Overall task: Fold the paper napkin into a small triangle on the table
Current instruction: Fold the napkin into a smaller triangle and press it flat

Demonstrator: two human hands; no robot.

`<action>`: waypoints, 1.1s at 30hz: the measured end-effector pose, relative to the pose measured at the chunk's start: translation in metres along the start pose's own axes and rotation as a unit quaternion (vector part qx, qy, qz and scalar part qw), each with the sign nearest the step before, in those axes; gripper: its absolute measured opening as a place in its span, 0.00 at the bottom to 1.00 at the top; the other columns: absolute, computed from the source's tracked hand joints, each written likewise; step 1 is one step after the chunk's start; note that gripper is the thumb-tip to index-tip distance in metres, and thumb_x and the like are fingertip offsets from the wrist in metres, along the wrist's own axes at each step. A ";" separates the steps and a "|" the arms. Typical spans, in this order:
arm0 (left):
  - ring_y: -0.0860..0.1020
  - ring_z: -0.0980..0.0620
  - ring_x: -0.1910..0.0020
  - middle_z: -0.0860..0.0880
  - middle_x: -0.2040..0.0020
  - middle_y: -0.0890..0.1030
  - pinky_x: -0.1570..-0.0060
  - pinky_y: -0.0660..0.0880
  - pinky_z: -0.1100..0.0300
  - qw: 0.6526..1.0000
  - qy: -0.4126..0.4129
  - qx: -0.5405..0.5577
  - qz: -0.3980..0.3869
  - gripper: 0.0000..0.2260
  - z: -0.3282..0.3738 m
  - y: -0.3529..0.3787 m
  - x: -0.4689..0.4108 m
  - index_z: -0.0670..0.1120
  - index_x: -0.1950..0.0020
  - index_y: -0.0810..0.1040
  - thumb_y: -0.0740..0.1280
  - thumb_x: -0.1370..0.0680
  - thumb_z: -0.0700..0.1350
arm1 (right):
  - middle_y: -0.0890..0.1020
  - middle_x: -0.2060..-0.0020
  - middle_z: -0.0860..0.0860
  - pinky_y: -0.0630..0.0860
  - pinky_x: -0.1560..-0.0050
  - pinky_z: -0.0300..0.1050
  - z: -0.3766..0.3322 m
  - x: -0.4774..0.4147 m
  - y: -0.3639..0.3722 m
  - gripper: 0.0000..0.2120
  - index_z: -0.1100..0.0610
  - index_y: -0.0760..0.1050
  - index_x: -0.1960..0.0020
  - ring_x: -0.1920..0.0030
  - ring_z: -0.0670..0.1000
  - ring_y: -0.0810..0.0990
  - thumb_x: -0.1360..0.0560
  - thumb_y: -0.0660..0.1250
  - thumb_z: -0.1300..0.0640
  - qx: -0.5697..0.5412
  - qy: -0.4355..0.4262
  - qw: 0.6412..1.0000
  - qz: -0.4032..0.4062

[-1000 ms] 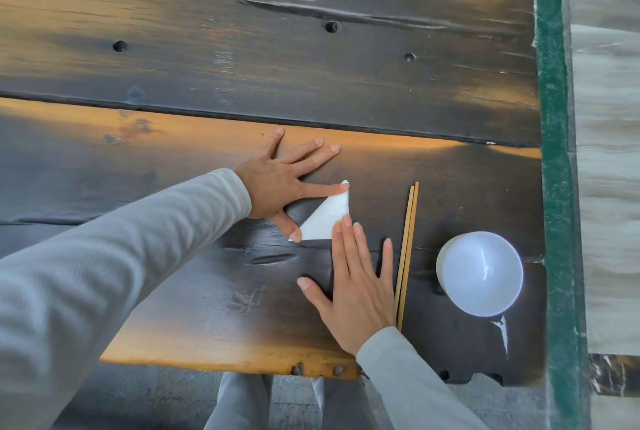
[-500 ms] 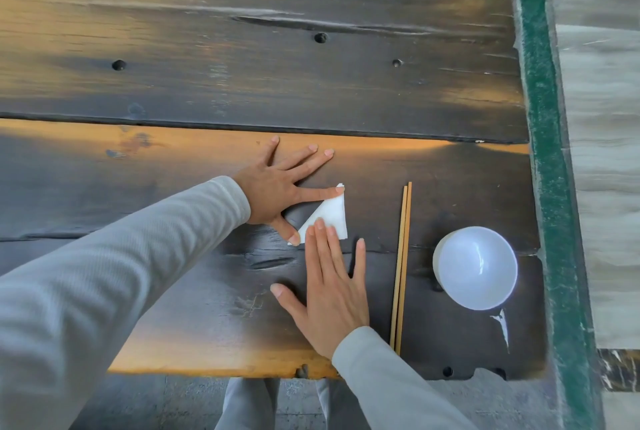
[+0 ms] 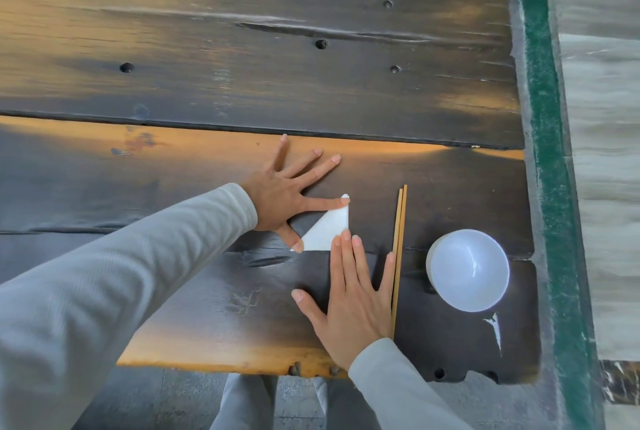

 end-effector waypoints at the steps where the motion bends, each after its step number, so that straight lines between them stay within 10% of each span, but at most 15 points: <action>1: 0.38 0.34 0.20 0.41 0.20 0.31 0.33 0.46 0.20 1.000 0.008 -0.003 0.004 0.49 0.006 -0.001 -0.002 0.68 0.24 0.31 0.56 0.35 0.81 | 0.58 0.19 0.55 0.45 0.23 0.71 0.003 0.006 0.001 0.45 0.60 0.57 0.19 0.19 0.54 0.53 0.22 0.49 0.27 0.001 0.002 1.000 -0.003; 33: 0.41 0.34 0.20 0.43 0.18 0.34 0.30 0.44 0.22 0.998 -0.015 0.035 -0.048 0.52 0.054 -0.009 0.003 0.66 0.26 0.25 0.54 0.36 0.82 | 0.69 0.23 0.57 0.42 0.25 0.73 0.025 0.039 -0.032 0.46 0.62 0.68 0.24 0.23 0.64 0.65 0.21 0.44 0.26 0.005 -0.002 0.997 -0.076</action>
Point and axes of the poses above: each hand's wrist, its own x-axis away from the middle knuckle, its own y-axis out of the palm, z = x × y, the point moved 7 cm from there along -x, towards the middle knuckle
